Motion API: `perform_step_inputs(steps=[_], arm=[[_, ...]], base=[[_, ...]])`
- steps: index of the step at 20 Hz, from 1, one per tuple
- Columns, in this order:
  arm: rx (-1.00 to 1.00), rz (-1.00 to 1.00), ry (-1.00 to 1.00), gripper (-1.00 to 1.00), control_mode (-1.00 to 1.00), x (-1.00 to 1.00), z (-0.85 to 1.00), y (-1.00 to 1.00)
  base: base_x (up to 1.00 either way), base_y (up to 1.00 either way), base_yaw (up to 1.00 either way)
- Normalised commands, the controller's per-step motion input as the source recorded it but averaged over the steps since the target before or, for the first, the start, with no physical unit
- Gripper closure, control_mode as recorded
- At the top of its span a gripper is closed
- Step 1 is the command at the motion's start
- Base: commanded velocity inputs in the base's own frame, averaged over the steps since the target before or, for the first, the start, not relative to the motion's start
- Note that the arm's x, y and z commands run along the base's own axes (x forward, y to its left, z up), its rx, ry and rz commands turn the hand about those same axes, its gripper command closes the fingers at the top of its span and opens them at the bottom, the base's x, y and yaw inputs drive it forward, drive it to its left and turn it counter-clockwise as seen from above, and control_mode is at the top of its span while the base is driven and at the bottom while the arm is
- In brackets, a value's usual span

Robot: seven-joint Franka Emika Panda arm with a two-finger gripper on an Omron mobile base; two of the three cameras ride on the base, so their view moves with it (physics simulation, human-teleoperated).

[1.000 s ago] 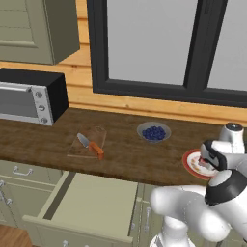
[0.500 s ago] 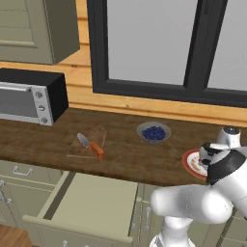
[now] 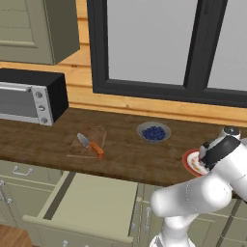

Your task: Pick up the knife from the drawer and place it on the cutting board. Then place the meat from the plate to the cutting board.

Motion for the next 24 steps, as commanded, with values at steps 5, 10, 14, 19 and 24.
perform_step_inputs(steps=[5,10,14,19,24], arm=[[0.00,0.04,0.00,1.00,-1.00,0.01,-0.14,0.00],[0.00,0.04,0.00,1.00,-1.00,-0.01,-0.06,0.00],[0.00,0.03,-0.10,1.00,-1.00,-0.31,0.00,0.16],[0.00,0.03,-0.19,1.00,-1.00,-0.32,0.15,0.30],[0.00,0.00,-0.08,1.00,-1.00,0.03,0.73,0.55]], base=[[0.00,0.00,0.00],[0.00,0.00,0.00],[0.00,0.00,0.00],[0.00,0.00,0.00],[0.00,0.00,0.00]])
